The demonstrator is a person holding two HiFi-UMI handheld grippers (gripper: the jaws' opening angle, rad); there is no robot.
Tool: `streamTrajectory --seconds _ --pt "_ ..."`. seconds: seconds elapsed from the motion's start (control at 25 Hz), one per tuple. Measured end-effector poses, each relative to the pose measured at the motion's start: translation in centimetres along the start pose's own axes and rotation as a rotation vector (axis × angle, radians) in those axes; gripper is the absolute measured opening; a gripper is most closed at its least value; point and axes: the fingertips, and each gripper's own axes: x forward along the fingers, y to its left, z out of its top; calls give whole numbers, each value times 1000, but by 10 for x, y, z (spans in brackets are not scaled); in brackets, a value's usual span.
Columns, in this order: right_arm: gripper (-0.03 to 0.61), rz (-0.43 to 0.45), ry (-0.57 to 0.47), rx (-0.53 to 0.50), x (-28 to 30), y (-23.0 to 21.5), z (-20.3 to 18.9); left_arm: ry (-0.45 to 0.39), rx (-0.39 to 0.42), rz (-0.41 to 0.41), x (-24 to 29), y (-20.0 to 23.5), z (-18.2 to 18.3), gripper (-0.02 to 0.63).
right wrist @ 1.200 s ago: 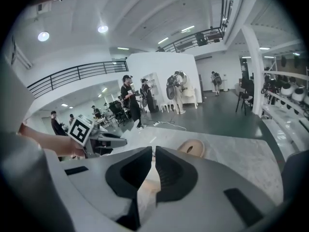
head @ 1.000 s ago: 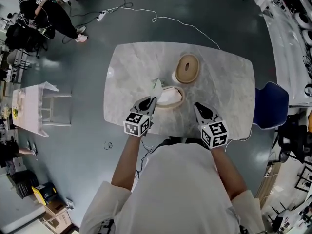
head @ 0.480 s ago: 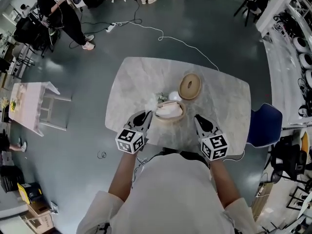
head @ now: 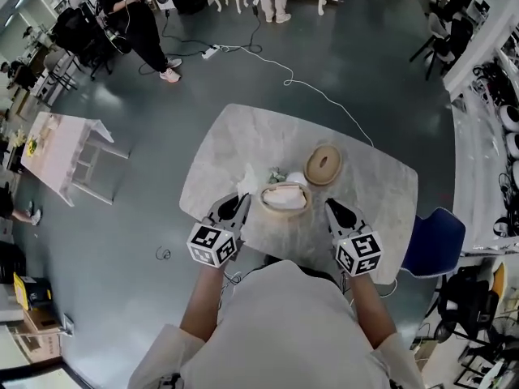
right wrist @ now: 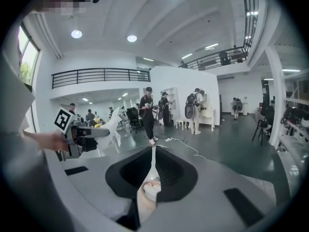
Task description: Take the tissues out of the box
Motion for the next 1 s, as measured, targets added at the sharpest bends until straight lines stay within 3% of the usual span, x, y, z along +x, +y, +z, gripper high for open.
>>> streamTrajectory --seconds 0.36,1.0 --pt "46 75 -40 -64 -10 1 28 -62 2 81 -24 -7 22 18" --pt "46 87 -115 -65 -32 -4 41 -83 36 86 -36 -32 32 18"
